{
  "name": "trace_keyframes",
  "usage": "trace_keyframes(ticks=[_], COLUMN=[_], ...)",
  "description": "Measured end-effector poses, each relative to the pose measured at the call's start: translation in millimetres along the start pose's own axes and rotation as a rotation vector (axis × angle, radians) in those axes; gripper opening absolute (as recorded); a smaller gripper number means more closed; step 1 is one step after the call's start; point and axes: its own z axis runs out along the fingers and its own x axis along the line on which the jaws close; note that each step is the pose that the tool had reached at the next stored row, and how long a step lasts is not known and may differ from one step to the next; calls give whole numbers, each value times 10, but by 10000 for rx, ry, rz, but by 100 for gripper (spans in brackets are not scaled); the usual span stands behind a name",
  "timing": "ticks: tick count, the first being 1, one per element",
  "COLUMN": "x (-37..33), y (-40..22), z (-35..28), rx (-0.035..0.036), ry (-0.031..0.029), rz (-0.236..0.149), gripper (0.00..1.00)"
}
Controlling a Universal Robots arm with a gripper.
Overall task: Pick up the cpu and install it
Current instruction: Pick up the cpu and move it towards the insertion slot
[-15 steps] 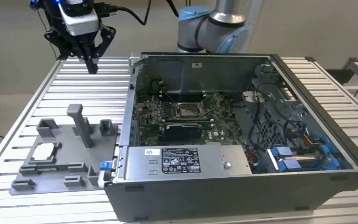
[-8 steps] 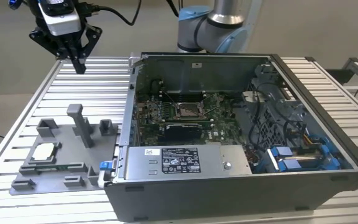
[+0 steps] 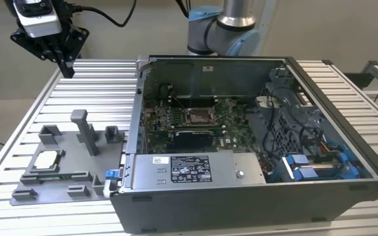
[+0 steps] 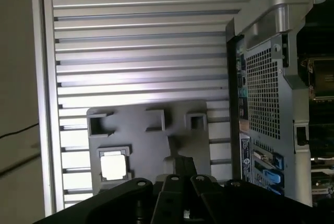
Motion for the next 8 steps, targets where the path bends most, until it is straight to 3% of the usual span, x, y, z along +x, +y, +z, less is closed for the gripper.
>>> trace_keyframes(ticks=[8], x=[355], y=[-22], z=[-13], rx=[-5], ry=[1], rz=[1], gripper=[0])
